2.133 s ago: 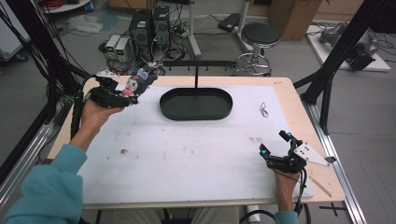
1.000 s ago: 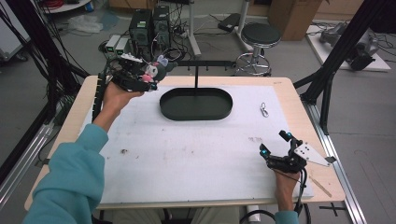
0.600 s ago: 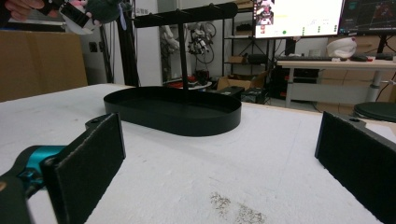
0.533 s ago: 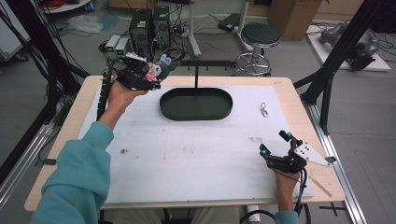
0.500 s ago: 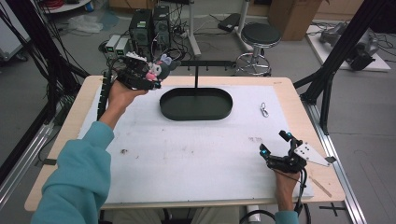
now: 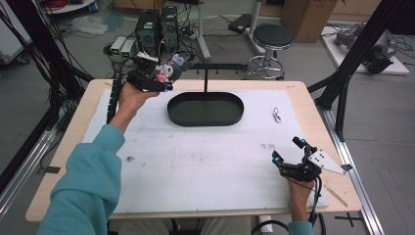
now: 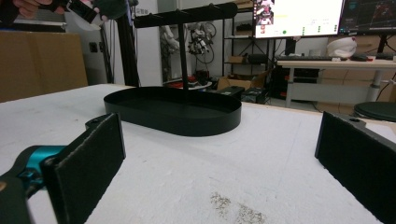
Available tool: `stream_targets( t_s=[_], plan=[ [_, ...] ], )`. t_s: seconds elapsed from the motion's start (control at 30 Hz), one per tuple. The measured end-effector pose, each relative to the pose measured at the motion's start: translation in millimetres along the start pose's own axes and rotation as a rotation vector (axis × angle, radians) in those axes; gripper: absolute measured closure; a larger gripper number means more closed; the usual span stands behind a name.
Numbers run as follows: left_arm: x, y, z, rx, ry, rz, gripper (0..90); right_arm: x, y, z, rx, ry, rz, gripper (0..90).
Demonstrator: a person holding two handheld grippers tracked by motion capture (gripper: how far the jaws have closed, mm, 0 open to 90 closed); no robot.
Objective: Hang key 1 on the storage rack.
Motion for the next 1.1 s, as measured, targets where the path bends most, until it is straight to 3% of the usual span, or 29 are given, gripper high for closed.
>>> stream_targets(
  t_s=[0.4,0.57,1.1],
  plan=[
    [-5.1,-4.2,3.1,0.008,0.015,0.021,51.2,-0.1,0.0,0.0,0.001,0.000,0.000,0.8],
    [-7.3,-7.9,-0.4,-0.004,-0.006,0.035,51.3,0.2,-0.9,-0.2,-0.008,-0.005,-0.001,0.8],
    [-2.4,-19.2,-21.6,0.016,-0.057,0.048,51.3,0.2,-0.8,-0.3,-0.007,-0.006,-0.001,0.8]
  ],
)
Point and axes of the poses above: each handheld gripper's, and its own axes: x roughly backward along the jaws, z roughly out of its top, y roughly to its right, the point moved 6 cm from there along -x, roughly forward along the jaws, and after that the axes turned 11 degrees about y, right-handed, at the moved point
